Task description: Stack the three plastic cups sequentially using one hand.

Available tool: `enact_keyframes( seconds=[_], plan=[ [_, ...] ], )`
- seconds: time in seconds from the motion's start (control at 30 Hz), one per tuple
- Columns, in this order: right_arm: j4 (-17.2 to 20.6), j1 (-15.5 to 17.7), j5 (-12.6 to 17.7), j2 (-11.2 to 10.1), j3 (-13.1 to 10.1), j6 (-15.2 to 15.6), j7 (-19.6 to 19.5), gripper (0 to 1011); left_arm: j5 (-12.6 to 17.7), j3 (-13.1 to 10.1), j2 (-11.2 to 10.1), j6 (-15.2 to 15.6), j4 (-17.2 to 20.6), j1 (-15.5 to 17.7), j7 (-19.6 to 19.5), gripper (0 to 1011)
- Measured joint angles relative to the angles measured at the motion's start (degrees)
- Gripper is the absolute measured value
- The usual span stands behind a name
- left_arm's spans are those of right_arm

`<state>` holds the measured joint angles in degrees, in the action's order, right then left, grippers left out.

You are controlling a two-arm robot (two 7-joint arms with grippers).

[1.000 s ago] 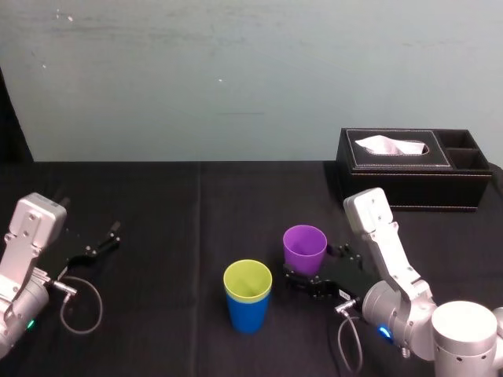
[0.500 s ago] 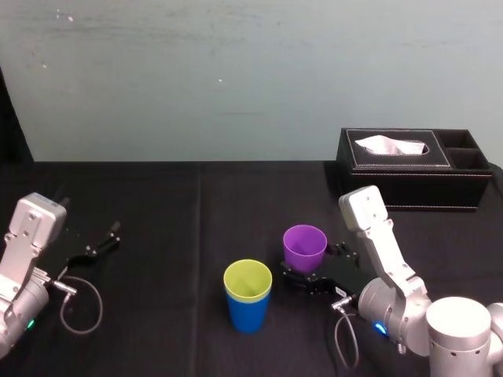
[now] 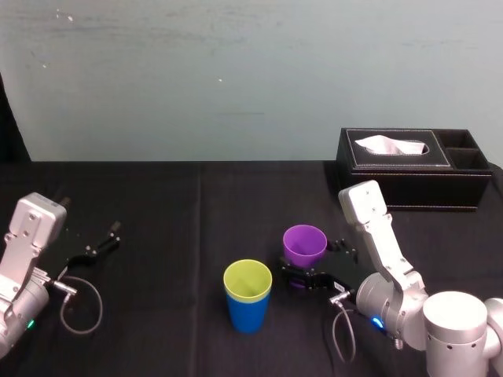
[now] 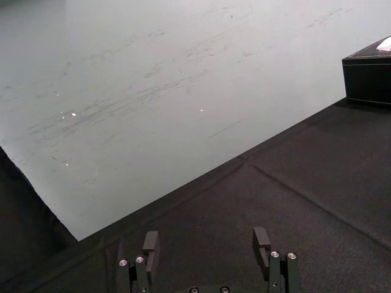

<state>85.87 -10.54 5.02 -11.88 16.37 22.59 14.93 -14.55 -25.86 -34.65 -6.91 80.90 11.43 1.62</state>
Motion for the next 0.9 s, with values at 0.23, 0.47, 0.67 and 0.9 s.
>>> enact_keyframes(
  seconds=[0.23, 0.47, 0.67, 0.9],
  plan=[
    [-0.05, 0.00, 0.04, 0.01, -0.02, 0.03, -0.06, 1004, 0.00, 0.00, 0.00, 0.00, 0.00, 0.00, 0.00, 1000],
    [0.02, 0.04, 0.08, -0.03, 0.00, 0.03, -0.11, 1004, 0.00, 0.00, 0.00, 0.00, 0.00, 0.00, 0.00, 1000],
    [0.07, 0.09, 0.10, -0.07, 0.01, 0.03, -0.14, 877, 0.00, 0.00, 0.00, 0.00, 0.01, 0.00, 0.00, 1000],
    [0.11, 0.12, 0.10, -0.10, 0.02, 0.03, -0.13, 741, 0.00, 0.00, 0.00, 0.00, 0.00, 0.00, 0.00, 1000]
  ],
)
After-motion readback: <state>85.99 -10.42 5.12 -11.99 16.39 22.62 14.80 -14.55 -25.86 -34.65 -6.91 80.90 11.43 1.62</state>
